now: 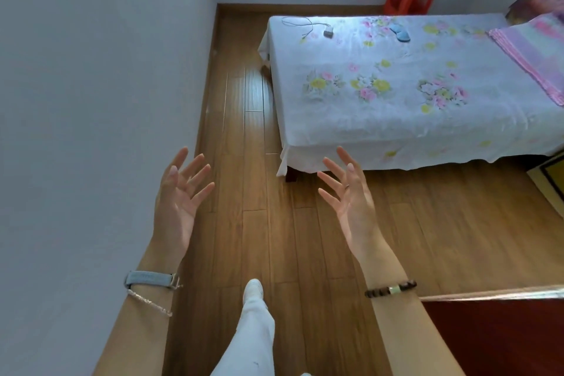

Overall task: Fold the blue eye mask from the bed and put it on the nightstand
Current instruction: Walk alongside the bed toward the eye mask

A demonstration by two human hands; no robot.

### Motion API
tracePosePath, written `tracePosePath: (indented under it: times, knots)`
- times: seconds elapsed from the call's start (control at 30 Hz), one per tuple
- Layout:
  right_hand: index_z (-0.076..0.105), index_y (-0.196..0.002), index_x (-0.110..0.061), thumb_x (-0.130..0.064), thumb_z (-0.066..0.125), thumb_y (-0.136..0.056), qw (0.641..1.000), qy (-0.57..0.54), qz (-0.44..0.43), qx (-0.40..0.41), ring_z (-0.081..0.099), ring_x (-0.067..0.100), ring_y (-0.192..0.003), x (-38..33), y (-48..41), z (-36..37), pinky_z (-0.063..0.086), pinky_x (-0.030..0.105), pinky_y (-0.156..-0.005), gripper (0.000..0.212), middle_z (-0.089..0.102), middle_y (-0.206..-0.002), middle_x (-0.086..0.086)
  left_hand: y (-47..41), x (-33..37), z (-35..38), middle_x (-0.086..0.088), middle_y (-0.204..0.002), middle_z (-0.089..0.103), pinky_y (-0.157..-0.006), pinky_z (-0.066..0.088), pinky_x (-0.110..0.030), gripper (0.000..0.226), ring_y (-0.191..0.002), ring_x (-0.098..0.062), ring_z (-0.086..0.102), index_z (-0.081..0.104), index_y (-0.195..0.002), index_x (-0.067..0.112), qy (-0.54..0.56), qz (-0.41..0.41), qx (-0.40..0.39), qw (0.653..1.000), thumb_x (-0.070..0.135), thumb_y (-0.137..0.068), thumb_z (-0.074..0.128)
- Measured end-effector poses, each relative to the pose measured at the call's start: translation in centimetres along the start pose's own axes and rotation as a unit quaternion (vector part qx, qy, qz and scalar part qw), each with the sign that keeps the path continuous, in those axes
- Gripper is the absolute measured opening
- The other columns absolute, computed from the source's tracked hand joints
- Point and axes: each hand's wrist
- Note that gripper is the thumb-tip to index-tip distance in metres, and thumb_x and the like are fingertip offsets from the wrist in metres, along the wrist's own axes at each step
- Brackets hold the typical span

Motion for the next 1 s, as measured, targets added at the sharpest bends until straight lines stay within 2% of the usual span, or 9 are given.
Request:
tracePosePath:
  times: [0.1,0.47,0.73,1.0]
  knots:
    - [0.057,-0.125,-0.049,-0.053,0.042,-0.092,1.000,-0.014,0.001,0.000,0.061,0.016,-0.124,-0.8,-4.1,2.9,0.043,0.050,-0.110,0.036,0.062,-0.137,-0.003,-4.4,0.9,-1.0,-0.007,-0.147,0.050,-0.109,0.040,-0.052,0.066,-0.130,-0.024,0.054,0.038,-0.147,0.024,0.004,-0.007,0.002,1.000,0.049,-0.087,0.041]
    - [0.057,-0.126,-0.046,-0.052,0.041,-0.092,1.000,-0.023,-0.014,0.007,0.061,0.021,-0.124,-2.3,-16.7,10.0,0.045,0.050,-0.108,0.039,0.061,-0.138,0.001,-19.3,3.7,-4.7,-0.005,-0.148,0.050,-0.109,0.039,-0.051,0.052,-0.132,-0.023,0.053,0.038,-0.147,0.025,-0.013,0.009,-0.017,1.000,0.040,-0.098,0.029]
    - [0.055,-0.127,-0.043,-0.051,0.041,-0.091,1.000,-0.023,-0.010,0.007,0.062,0.019,-0.123,-2.8,-27.7,12.8,0.046,0.046,-0.107,0.039,0.061,-0.138,-0.001,-30.7,3.9,-3.8,-0.008,-0.149,0.048,-0.108,0.041,-0.048,0.056,-0.132,-0.026,0.051,0.036,-0.148,0.021,-0.005,0.006,-0.014,1.000,0.040,-0.096,0.032]
    - [0.052,-0.131,-0.040,-0.048,0.038,-0.095,1.000,-0.023,0.003,0.000,0.060,0.024,-0.125,-4.2,-42.3,15.5,0.042,0.053,-0.110,0.040,0.058,-0.140,0.004,-45.2,5.0,-1.3,-0.008,-0.147,0.049,-0.108,0.040,-0.049,0.052,-0.131,-0.024,0.052,0.040,-0.144,0.024,-0.008,0.010,0.009,1.000,0.042,-0.096,0.034]
Point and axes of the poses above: each hand's wrist, its own y-axis away from the middle knuckle, its own z-axis out of the palm, x = y × z
